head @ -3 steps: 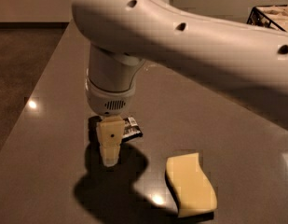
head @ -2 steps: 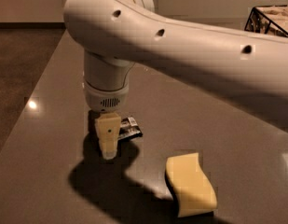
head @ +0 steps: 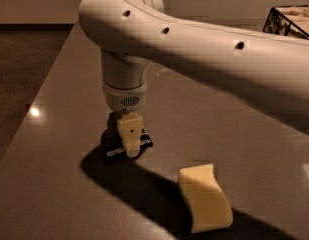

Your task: Move rxbar chocolate near green can

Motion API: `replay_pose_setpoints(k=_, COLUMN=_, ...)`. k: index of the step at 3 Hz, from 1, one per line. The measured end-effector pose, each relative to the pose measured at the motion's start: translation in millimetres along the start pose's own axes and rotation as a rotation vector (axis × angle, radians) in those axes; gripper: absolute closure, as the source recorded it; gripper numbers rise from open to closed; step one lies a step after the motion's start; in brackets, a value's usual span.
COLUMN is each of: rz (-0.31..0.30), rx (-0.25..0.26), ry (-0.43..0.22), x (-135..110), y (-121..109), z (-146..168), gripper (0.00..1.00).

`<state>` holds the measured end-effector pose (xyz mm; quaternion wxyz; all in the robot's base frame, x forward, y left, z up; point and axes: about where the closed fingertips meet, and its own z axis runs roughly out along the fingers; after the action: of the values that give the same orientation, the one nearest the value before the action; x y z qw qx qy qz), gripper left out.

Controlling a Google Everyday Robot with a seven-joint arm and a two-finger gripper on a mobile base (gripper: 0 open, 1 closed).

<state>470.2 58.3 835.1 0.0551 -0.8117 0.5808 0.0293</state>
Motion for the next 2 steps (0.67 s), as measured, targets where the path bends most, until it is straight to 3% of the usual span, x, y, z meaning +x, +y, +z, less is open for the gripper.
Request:
replay_pose_setpoints(k=1, rz=-0.02, rx=-0.04, ry=0.023, x=15.6, y=11.3, z=4.0, gripper=0.41)
replay_pose_setpoints(k=2, rz=-0.019, rx=-0.041, ry=0.022, x=16.4, y=11.6, z=-1.0, gripper=0.64)
